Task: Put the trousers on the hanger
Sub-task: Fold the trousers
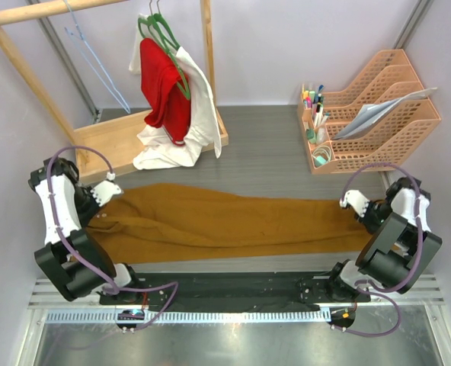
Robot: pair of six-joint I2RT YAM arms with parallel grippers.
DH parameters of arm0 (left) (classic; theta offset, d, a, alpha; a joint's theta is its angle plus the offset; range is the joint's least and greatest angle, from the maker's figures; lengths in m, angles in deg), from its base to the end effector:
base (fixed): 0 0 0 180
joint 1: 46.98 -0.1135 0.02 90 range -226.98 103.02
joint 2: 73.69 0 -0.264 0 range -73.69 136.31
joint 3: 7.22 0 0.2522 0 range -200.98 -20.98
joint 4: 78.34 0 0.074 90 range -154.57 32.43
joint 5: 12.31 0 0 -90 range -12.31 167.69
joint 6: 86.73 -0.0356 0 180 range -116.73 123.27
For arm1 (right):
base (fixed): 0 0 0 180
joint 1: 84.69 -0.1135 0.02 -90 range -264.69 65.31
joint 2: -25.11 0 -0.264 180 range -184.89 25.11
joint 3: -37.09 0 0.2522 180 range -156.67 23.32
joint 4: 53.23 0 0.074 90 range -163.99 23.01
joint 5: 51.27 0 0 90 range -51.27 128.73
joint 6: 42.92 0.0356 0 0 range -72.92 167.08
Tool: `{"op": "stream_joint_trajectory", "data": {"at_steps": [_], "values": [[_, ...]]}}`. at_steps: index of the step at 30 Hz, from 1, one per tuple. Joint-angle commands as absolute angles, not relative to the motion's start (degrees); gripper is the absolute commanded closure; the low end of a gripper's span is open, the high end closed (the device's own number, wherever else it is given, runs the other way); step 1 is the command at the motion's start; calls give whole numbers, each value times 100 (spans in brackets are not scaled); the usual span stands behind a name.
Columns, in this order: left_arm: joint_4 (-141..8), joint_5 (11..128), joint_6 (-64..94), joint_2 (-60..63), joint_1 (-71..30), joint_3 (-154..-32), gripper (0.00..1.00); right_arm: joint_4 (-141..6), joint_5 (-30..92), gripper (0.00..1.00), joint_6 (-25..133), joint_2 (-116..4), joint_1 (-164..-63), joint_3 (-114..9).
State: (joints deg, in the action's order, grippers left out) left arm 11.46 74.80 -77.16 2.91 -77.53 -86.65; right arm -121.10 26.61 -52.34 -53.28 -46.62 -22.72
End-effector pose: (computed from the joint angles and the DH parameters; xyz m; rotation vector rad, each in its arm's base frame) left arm 0.1874 0.1085 0.2734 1.2964 2.7829 0.0230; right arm 0.1720 -0.1252 0.1831 -1.4990 2.5082 0.0281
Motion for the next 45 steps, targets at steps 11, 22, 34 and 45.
{"op": "stream_joint_trajectory", "data": {"at_steps": [11,22,34,45], "values": [[1286,7470,-8443,6,-8495,-8551,100,-13336,2554,99,-6014,-5233,-3793,-3294],[204,7717,-8095,453,-8574,-7704,100,-12553,2783,99,-5769,-5460,-3863,-2676],[1101,6978,-7802,621,-8636,-8903,100,-13582,2685,99,-5978,-5576,-3617,-3883],[976,7095,-8287,181,-8706,-7939,0,-12930,2898,39,-5498,-5382,-3670,-2851]]}}
